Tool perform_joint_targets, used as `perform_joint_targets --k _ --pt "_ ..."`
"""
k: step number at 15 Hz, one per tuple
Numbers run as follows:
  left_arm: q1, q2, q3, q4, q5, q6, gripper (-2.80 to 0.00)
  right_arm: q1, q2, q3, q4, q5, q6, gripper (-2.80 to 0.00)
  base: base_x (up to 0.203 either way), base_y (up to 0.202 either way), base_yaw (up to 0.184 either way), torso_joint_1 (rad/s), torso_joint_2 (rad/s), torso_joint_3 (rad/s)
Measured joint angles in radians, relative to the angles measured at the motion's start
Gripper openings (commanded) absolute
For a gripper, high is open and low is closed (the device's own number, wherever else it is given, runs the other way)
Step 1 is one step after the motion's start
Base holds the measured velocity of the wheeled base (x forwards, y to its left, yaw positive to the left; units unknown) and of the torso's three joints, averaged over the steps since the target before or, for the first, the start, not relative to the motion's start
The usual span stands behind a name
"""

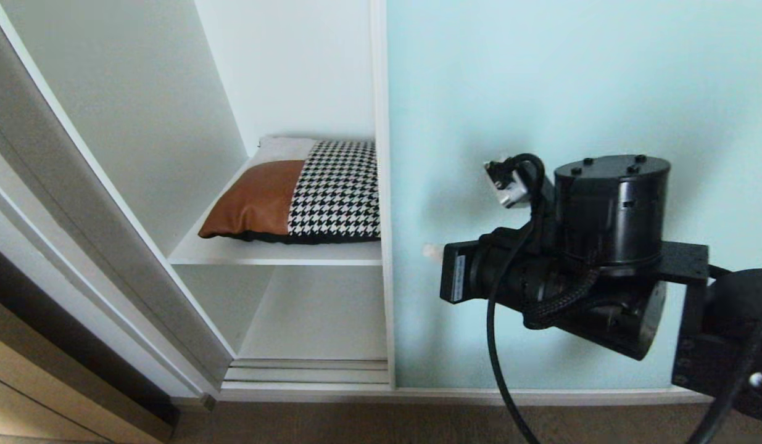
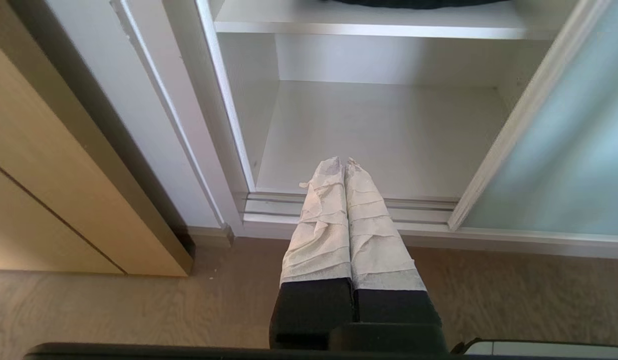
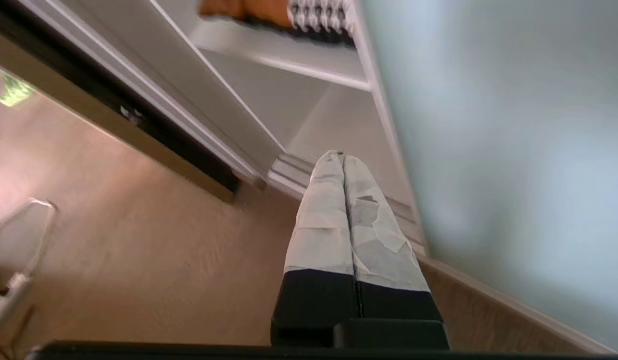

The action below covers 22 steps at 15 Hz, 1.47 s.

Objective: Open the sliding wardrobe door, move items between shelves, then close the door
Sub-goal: Close the door

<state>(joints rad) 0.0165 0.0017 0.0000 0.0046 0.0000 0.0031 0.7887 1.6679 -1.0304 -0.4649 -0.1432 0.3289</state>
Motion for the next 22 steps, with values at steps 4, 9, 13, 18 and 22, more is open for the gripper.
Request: perform_joint_targets --k 4,9,13,18,22 --pt "0.0 0.0 0.0 0.0 0.0 0.0 -2.8 -0.019 -0.134 0.068 0.004 -0.001 0.005 -2.8 0.0 0.0 0.0 0.0 0.0 0.0" --pt "0.0 0.0 0.0 0.0 0.0 0.0 -2.8 -0.198 -0.341 0.137 0.085 -0.001 0.001 -2.8 0.0 0.0 0.0 0.0 0.0 0.0" --pt "0.0 0.0 0.0 0.0 0.0 0.0 -2.8 -0.476 -0.501 0.13 0.232 0.011 -0.003 -2.8 0.0 0.0 0.0 0.0 0.0 0.0" --pt "0.0 0.0 0.0 0.0 0.0 0.0 -2.8 -0.846 -0.655 0.093 0.398 0.041 -0.023 -2.8 0.0 0.0 0.0 0.0 0.0 0.0" --pt "0.0 0.0 0.0 0.0 0.0 0.0 -2.8 -0.92 -0.819 0.164 0.48 0.042 -0.058 -2.8 0.0 0.0 0.0 0.0 0.0 0.0"
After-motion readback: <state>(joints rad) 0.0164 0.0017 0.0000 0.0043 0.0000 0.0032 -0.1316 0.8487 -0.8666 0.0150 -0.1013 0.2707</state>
